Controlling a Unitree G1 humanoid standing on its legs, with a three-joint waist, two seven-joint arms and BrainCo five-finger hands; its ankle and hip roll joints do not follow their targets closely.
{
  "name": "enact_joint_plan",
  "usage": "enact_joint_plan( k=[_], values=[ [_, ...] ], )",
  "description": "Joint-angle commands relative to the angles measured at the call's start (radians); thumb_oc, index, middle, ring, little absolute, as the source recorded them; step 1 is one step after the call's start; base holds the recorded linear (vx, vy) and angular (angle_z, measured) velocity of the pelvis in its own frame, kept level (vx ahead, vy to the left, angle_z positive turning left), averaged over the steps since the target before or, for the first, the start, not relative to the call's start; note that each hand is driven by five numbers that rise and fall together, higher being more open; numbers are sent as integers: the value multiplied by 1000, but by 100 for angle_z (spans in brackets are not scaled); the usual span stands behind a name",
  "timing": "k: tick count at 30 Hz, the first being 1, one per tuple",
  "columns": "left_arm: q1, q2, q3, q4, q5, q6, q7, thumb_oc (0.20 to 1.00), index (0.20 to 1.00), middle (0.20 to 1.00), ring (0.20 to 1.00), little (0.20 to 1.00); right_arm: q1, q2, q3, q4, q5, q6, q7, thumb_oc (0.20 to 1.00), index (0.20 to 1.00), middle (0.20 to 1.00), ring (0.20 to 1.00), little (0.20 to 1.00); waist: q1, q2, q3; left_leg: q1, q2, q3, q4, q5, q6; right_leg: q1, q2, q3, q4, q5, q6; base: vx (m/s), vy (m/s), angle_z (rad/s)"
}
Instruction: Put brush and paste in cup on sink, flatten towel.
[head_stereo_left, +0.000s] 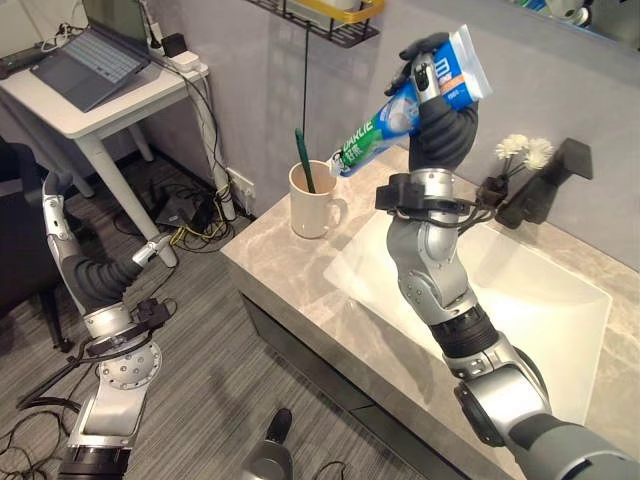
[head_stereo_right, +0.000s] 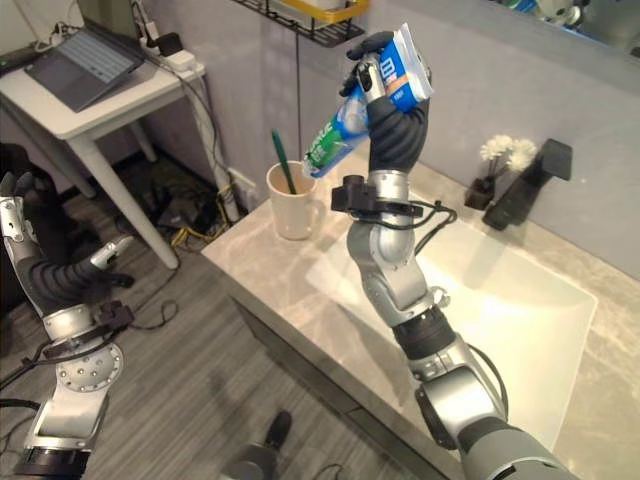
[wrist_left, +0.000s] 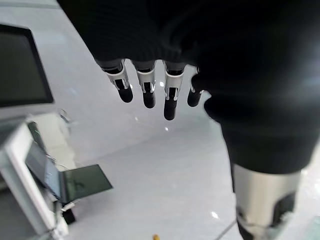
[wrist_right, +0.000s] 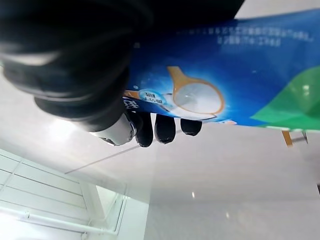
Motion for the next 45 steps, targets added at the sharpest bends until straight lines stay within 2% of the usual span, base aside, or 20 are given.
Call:
enact_joint_plan(
  k=[1, 8, 12, 45],
  values=[
    [-13, 42, -5, 30, 2, -22, 12, 1000, 1000, 1000, 1000, 1000, -138, -39, -5, -4, -42, -41, 9, 200, 200, 200, 200, 200, 19, -30, -35, -2, -2, 31, 4, -34, -10, 63, -112, 30, 29, 60, 78, 7, 10, 9],
    [-9, 43, -44, 171, -21, 13, -16, 1000, 1000, 1000, 1000, 1000, -182, -38, 22, 37, -60, -13, 15, 200, 200, 200, 200, 200, 32, -40, -26, -9, -10, 33, 4, -40, -4, 57, -122, 27, 38, 63, 84, 11, 17, 3],
    [-9, 35, -54, 190, -33, 15, -29, 1000, 1000, 1000, 1000, 1000, -183, -43, 24, 49, -64, -7, 13, 200, 200, 200, 200, 200, 29, -43, -24, -15, -15, 31, 4, -36, 1, 51, -125, 24, 37, 74, 86, 0, 0, 0],
    [-23, 14, -106, 206, -62, 22, -65, 1000, 1000, 1000, 1000, 1000, -164, 4, 94, 86, -9, 11, 55, 200, 200, 200, 200, 200, -8, -77, 4, -33, -12, 40, 4, -43, 9, 17, -121, 39, 42, 83, 82, 0, 0, 0]
  ],
)
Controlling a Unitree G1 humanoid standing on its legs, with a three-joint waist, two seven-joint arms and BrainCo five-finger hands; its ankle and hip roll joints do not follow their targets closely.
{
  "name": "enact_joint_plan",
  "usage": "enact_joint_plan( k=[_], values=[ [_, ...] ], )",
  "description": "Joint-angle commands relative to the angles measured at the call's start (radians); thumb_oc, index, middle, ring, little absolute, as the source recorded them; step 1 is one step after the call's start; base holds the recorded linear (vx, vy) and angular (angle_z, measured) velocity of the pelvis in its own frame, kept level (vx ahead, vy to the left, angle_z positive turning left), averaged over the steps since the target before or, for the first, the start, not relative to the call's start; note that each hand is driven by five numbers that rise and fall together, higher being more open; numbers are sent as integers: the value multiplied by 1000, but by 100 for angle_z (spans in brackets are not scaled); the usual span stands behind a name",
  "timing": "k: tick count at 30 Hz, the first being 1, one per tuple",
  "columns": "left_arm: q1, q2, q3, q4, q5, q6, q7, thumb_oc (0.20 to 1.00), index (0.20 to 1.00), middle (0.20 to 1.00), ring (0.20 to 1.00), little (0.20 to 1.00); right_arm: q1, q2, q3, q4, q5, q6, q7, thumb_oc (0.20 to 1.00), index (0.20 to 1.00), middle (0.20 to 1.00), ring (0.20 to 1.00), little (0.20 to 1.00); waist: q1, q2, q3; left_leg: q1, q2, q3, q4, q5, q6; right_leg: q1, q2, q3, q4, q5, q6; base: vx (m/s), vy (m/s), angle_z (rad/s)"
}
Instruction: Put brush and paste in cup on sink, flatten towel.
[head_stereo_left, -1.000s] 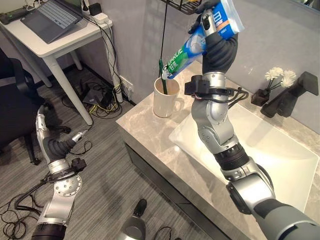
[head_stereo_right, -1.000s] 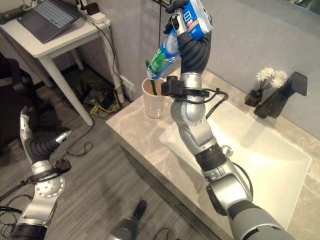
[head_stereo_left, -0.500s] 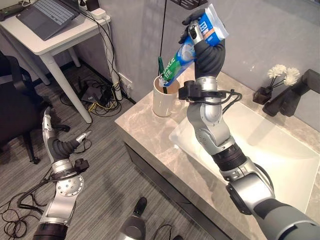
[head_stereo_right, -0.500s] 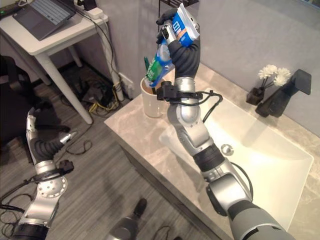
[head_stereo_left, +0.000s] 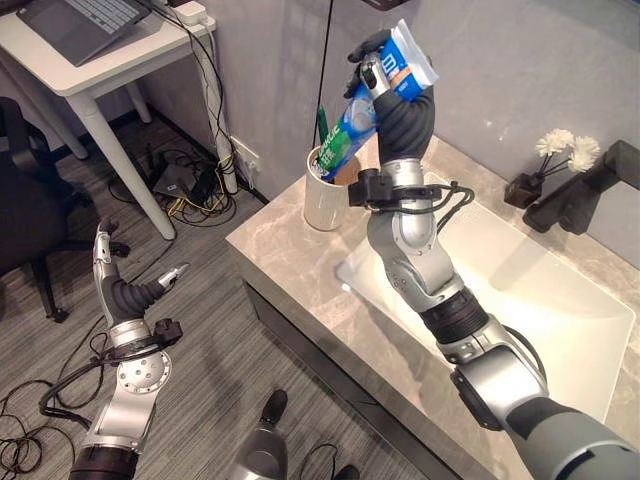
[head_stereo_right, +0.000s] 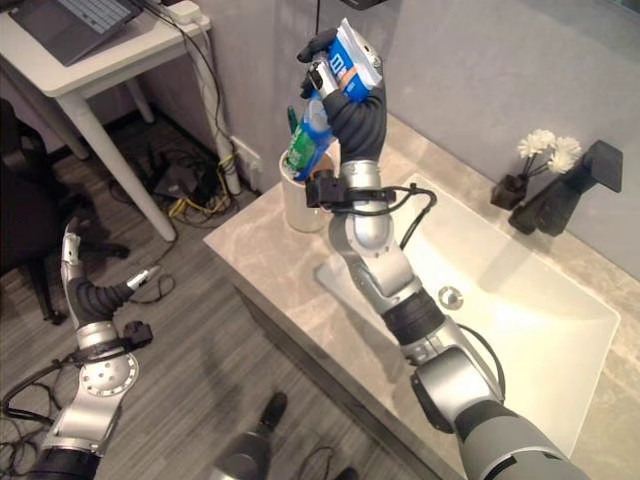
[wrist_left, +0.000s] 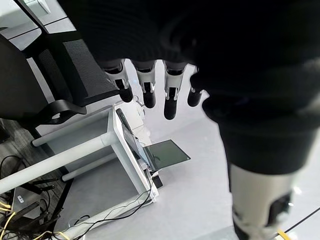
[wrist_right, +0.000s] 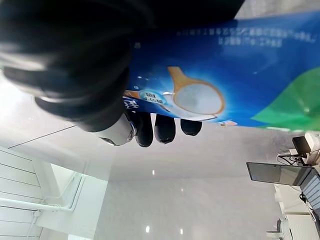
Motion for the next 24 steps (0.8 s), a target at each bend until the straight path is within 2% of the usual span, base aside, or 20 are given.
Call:
enact_joint_plan(
  k=[1, 24],
  values=[
    [-19, 32, -26, 6, -11, -37, -3, 1000, 1000, 1000, 1000, 1000, -85, -1, 6, -25, 8, -38, 29, 200, 200, 200, 200, 200, -13, -18, -38, 1, 9, 39, 4, -43, 4, 50, -100, 38, 41, 84, 70, 0, 0, 0],
    [-1, 41, -18, 8, -18, -42, -22, 1000, 1000, 1000, 1000, 1000, -107, -7, 47, -24, -61, -11, 29, 200, 200, 200, 200, 200, -26, -47, -34, -6, 14, 53, 4, -49, 0, 37, -92, 54, 28, 96, 68, 1, -1, -1]
  ],
)
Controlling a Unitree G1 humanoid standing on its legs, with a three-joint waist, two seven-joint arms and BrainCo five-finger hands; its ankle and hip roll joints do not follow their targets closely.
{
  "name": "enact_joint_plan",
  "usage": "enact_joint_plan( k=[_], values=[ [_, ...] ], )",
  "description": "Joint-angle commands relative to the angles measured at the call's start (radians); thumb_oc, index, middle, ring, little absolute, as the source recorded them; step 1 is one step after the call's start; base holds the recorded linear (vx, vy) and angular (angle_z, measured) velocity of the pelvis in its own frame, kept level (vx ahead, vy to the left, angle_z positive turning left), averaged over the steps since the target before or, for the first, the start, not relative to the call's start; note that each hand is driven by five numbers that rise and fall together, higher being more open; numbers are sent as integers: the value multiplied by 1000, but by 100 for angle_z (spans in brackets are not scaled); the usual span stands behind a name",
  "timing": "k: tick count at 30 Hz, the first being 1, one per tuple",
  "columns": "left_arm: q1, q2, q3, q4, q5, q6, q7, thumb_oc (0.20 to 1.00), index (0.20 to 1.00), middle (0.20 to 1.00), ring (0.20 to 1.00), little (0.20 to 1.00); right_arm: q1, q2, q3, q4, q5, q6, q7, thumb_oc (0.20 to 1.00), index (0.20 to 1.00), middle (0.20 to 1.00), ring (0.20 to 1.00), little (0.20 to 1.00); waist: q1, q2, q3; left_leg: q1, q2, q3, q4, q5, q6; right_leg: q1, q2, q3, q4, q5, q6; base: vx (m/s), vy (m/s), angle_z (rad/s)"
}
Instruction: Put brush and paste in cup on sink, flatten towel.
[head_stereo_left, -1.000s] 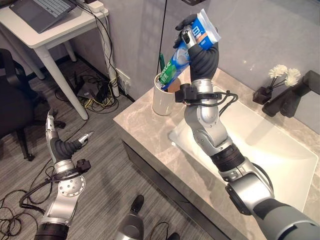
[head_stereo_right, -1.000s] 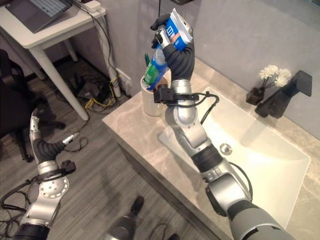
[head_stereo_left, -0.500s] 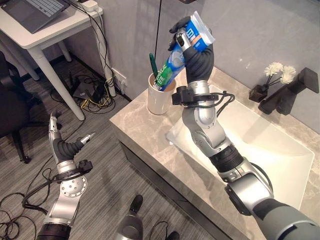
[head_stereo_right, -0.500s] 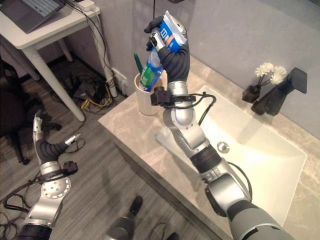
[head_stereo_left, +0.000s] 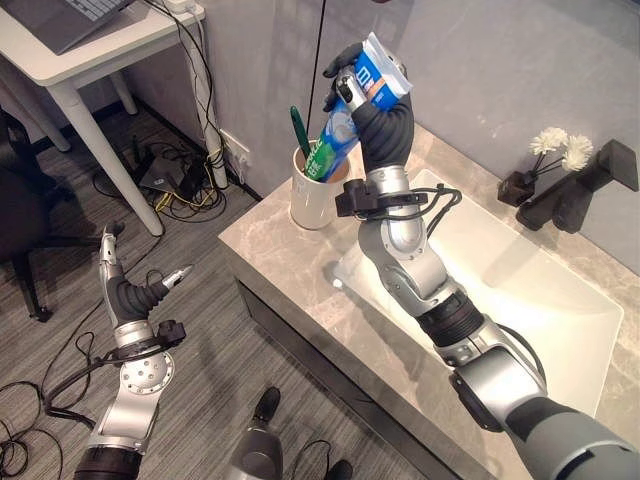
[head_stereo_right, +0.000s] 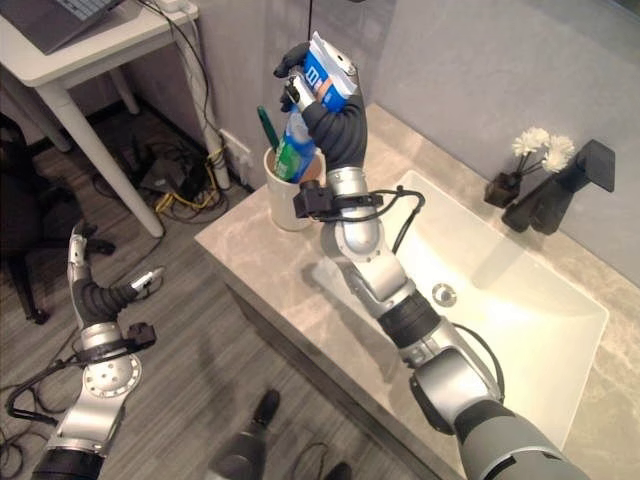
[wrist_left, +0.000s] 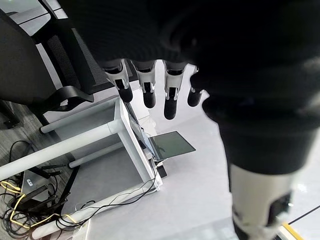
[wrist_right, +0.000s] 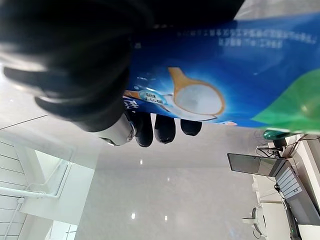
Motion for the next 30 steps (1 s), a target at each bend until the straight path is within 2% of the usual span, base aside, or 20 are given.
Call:
enact_joint_plan(
  k=[1, 3, 4, 16, 22, 24, 28, 29, 30],
  values=[
    [-2, 49, -16, 10, -18, -41, 1, 1000, 1000, 1000, 1000, 1000, -107, -6, -4, -25, -41, -30, 9, 200, 200, 200, 200, 200, -11, -18, -34, 7, 12, 44, 4, -49, 1, 56, -92, 45, 28, 96, 68, 9, -5, -4],
    [0, 49, -16, 8, -20, -43, -2, 1000, 1000, 1000, 1000, 1000, -107, -5, -2, -24, -41, -28, 14, 583, 583, 583, 583, 583, -10, -20, -34, 7, 11, 43, 4, -50, 1, 54, -92, 45, 28, 97, 69, 4, -3, -2],
    [0, 48, -16, 9, -22, -44, -3, 1000, 1000, 1000, 1000, 1000, -106, -8, 0, -24, -43, -26, 14, 1000, 1000, 1000, 1000, 1000, -11, -21, -33, 6, 11, 44, 4, -50, 1, 53, -93, 46, 28, 99, 69, 0, 0, 0],
    [-5, 51, -32, 16, -19, -38, -4, 1000, 1000, 1000, 1000, 1000, -112, -8, -1, -25, -55, -20, 1, 1000, 1000, 1000, 1000, 1000, -13, -20, -33, 5, 13, 46, 4, -51, 4, 48, -89, 53, 25, 101, 69, 0, 0, 0],
    [-6, 53, -30, 5, -13, -34, 5, 1000, 1000, 1000, 1000, 1000, -105, 6, -28, -50, -63, -40, -46, 1000, 1000, 1000, 1000, 1000, -14, -9, -36, 14, 19, 51, 4, -52, 2, 52, -88, 56, 32, 93, 67, 0, 0, 0],
    [-4, 60, -26, -33, -9, -37, -3, 1000, 1000, 1000, 1000, 1000, -99, -15, -63, -101, -117, -38, -80, 1000, 1000, 1000, 1000, 1000, -11, 2, -41, 22, 21, 55, 4, -53, 3, 57, -88, 56, 37, 88, 67, 0, 0, 0],
    [13, 76, -17, -121, -68, -72, -73, 1000, 1000, 1000, 1000, 1000, -82, -129, -134, -199, -213, -17, -97, 1000, 1000, 1000, 1000, 1000, -21, 17, -47, 33, 25, 62, 4, -53, 3, 61, -88, 59, 42, 85, 69, -18, 8, 0],
    [19, 89, -2, -148, -90, -88, -99, 1000, 1000, 1000, 1000, 1000, -83, -219, -161, -234, -275, -3, -93, 1000, 1000, 1000, 1000, 1000, -29, 21, -50, 35, 26, 62, 4, -52, 1, 62, -87, 61, 42, 83, 70, -10, 12, -4],
    [36, 123, 41, -199, -86, -118, -119, 1000, 1000, 1000, 1000, 1000, -81, -388, -206, -287, -413, 16, -114, 1000, 1000, 1000, 1000, 1000, -47, 22, -58, 40, 28, 66, 4, -58, -3, 66, -86, 61, 41, 76, 74, 3, 15, -5]
  ],
)
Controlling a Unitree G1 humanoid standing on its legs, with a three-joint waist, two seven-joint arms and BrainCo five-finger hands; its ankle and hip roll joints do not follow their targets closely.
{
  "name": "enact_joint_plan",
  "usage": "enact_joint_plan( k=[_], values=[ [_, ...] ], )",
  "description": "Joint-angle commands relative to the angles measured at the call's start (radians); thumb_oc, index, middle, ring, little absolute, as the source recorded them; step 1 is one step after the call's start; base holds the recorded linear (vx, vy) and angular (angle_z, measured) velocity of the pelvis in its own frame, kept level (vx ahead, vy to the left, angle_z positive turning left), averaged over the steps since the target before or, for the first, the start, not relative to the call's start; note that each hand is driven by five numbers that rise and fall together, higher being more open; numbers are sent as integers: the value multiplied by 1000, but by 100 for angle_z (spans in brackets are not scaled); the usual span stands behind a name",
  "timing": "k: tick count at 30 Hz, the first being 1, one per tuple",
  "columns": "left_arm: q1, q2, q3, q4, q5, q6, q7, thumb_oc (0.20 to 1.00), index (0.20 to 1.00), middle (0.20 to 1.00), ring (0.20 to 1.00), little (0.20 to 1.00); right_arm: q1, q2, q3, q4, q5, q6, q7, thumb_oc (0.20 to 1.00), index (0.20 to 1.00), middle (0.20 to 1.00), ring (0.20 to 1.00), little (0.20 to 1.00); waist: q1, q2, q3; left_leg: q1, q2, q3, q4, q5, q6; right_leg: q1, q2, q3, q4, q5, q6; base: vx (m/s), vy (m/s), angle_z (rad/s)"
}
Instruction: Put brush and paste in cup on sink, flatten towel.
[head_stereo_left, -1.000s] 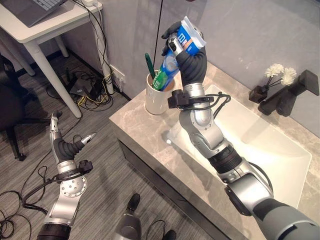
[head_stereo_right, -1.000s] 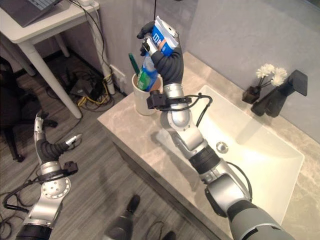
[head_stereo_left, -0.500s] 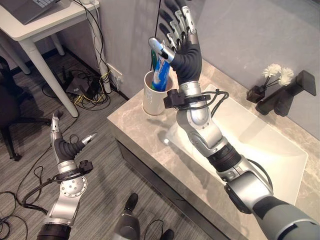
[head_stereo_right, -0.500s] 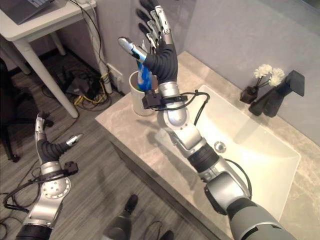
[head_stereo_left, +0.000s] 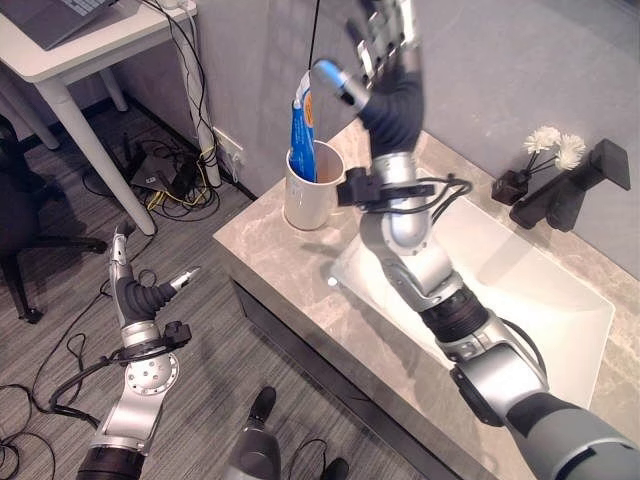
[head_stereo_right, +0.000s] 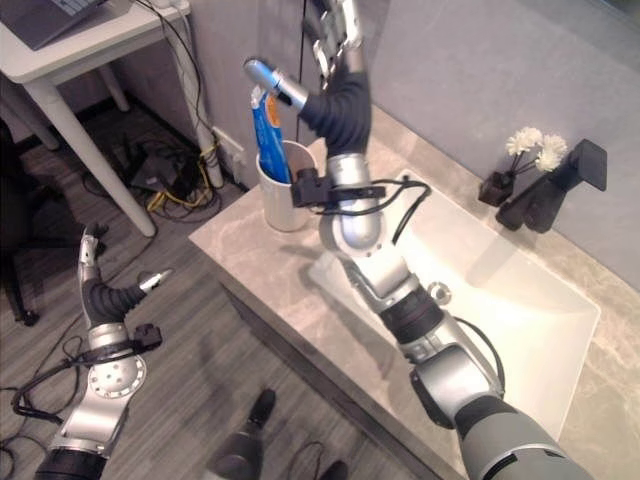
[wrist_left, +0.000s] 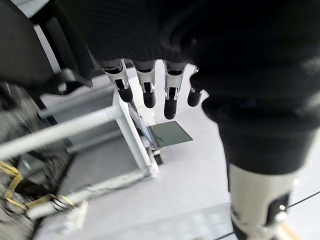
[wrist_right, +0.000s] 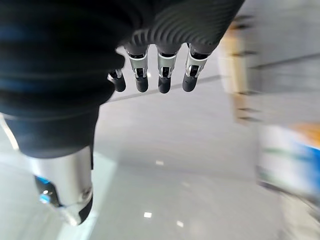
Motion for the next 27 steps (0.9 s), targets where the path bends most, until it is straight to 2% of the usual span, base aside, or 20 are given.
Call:
enact_joint_plan(
  k=[1, 2, 3, 4, 6, 7, 10, 13, 14, 15, 17, 19, 21, 23, 25, 27],
  values=[
    [49, 122, 95, -151, -38, -134, -75, 1000, 1000, 1000, 1000, 1000, -6, -344, -146, -142, -313, 6, -87, 1000, 1000, 1000, 1000, 1000, -61, 41, -67, 30, 28, 51, 4, -61, -6, 65, -81, 45, 39, 69, 75, 0, 0, 0],
    [51, 123, 94, -155, -40, -133, -77, 1000, 1000, 1000, 1000, 1000, 2, -345, -151, -149, -316, 9, -89, 1000, 1000, 1000, 1000, 1000, -59, 41, -68, 27, 28, 50, 4, -55, -5, 63, -81, 44, 38, 73, 75, 0, 0, 0],
    [77, 122, 135, -238, -94, -169, -137, 1000, 1000, 1000, 1000, 1000, 124, -459, -296, -163, -413, 4, -157, 1000, 1000, 1000, 1000, 1000, -91, 52, -78, 35, 32, 53, 4, -64, -10, 70, -78, 44, 34, 65, 77, -20, 27, -8],
    [92, 126, 160, -278, -142, -186, -175, 1000, 1000, 1000, 1000, 1000, 224, -516, -400, -185, -446, 12, -188, 1000, 1000, 1000, 1000, 1000, -108, 57, -84, 33, 33, 53, 4, -60, -11, 67, -76, 45, 30, 69, 78, -12, 29, -10],
    [125, 108, 204, -326, -227, -196, -244, 1000, 1000, 1000, 1000, 1000, 429, -547, -586, -224, -477, 10, -203, 1000, 1000, 1000, 1000, 1000, -145, 68, -90, 35, 37, 63, 4, -62, -13, 61, -73, 60, 25, 68, 79, -31, 20, -12],
    [143, 101, 225, -348, -274, -197, -281, 1000, 1000, 1000, 1000, 1000, 519, -530, -670, -246, -486, 10, -209, 1000, 1000, 1000, 1000, 1000, -159, 74, -91, 35, 39, 67, 4, -63, -13, 54, -71, 72, 22, 68, 78, -31, 6, -25],
    [211, 99, 319, -382, -426, -209, -411, 1000, 1000, 1000, 1000, 1000, 763, -548, -921, -141, -508, 33, -255, 1000, 1000, 1000, 1000, 1000, -207, 90, -101, 33, 47, 85, 4, -65, -14, 36, -68, 104, 9, 66, 78, -5, 9, -30],
    [252, 63, 385, -381, -547, -209, -481, 1000, 1000, 1000, 1000, 1000, 918, -504, -1078, -21, -522, 73, -309, 1000, 1000, 1000, 1000, 1000, -234, 100, -106, 34, 50, 97, 4, -67, -13, 25, -68, 125, 2, 71, 77, 4, -5, -26],
    [261, 55, 393, -378, -567, -207, -490, 1000, 1000, 1000, 1000, 1000, 948, -462, -1113, 10, -501, 77, -332, 1000, 1000, 1000, 1000, 1000, -241, 108, -103, 34, 50, 98, 4, -66, -12, 20, -68, 130, 6, 73, 77, -30, -11, -22],
    [277, 38, 421, -363, -616, -205, -505, 1000, 1000, 1000, 1000, 1000, 992, -398, -1180, 147, -420, 76, -371, 1000, 1000, 1000, 1000, 1000, -257, 119, -103, 32, 50, 99, 4, -65, -11, 18, -69, 138, 4, 74, 75, -20, -19, -13],
    [288, 29, 433, -338, -649, -202, -510, 1000, 1000, 1000, 1000, 1000, 1020, -328, -1222, 296, -304, 41, -405, 1000, 1000, 1000, 1000, 1000, -267, 128, -103, 38, 51, 99, 4, -73, -13, 21, -67, 142, 4, 68, 75, 1, -20, -12],
    [289, 32, 432, -329, -675, -200, -530, 1000, 1000, 1000, 1000, 1000, 1047, -332, -1227, 388, -261, 26, -404, 1000, 1000, 1000, 1000, 1000, -268, 132, -102, 34, 50, 96, 4, -63, -12, 19, -67, 140, 4, 74, 73, -20, 3, -5],
    [308, 42, 426, -310, -708, -190, -562, 1000, 1000, 1000, 1000, 1000, 1088, -309, -1227, 625, -161, 38, -391, 1000, 1000, 1000, 1000, 1000, -276, 151, -97, 35, 48, 97, 4, -62, -11, 21, -70, 139, 1, 75, 75, 0, 0, 0],
    [320, 49, 428, -303, -717, -188, -577, 890, 890, 890, 890, 890, 1097, -309, -1230, 712, -102, 22, -370, 1000, 1000, 1000, 1000, 1000, -278, 155, -97, 35, 49, 98, 4, -62, -11, 20, -71, 140, 1, 77, 75, 0, 0, 0],
    [339, 61, 422, -284, -724, -180, -590, 718, 718, 718, 718, 718, 1116, -301, -1210, 888, 0, 11, -323, 1000, 1000, 1000, 1000, 1000, -278, 167, -93, 36, 47, 100, 4, -60, -10, 19, -71, 142, 1, 80, 76, -19, 3, -1],
    [355, 74, 405, -266, -738, -172, -610, 385, 385, 385, 385, 385, 1129, -275, -1158, 1080, 104, 27, -244, 1000, 1000, 1000, 1000, 1000, -275, 183, -83, 33, 43, 99, 4, -57, -10, 17, -72, 137, 4, 80, 74, -41, 5, -2]
  ],
)
